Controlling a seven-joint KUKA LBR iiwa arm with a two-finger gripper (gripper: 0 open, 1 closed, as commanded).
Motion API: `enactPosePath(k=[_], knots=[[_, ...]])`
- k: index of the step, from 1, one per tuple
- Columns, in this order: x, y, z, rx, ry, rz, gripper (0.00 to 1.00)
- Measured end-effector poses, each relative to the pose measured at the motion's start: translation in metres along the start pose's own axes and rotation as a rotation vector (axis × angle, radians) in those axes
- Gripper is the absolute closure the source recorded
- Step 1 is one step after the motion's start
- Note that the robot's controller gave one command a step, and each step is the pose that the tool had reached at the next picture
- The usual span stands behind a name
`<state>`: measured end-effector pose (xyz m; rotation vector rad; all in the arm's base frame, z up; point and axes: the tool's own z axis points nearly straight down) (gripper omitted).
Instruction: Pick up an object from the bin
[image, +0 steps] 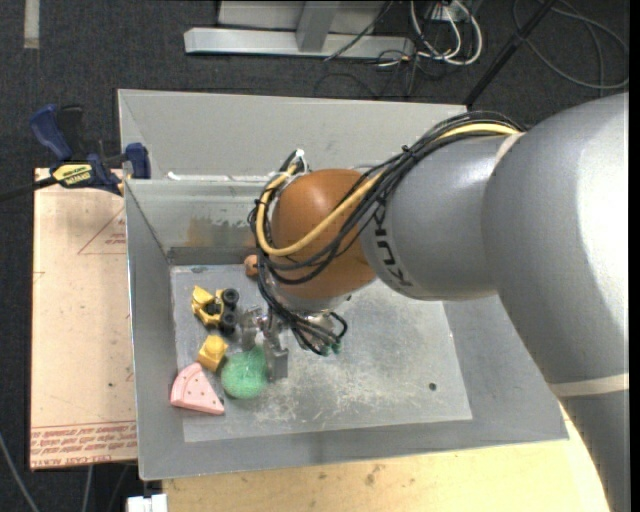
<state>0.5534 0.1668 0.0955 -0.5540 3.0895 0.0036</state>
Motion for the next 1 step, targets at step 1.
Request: enactPosePath(k=[1], knots=[[0.0328,-0.0093,-0.1527,0.001,-0.002,-0.022,1.00]])
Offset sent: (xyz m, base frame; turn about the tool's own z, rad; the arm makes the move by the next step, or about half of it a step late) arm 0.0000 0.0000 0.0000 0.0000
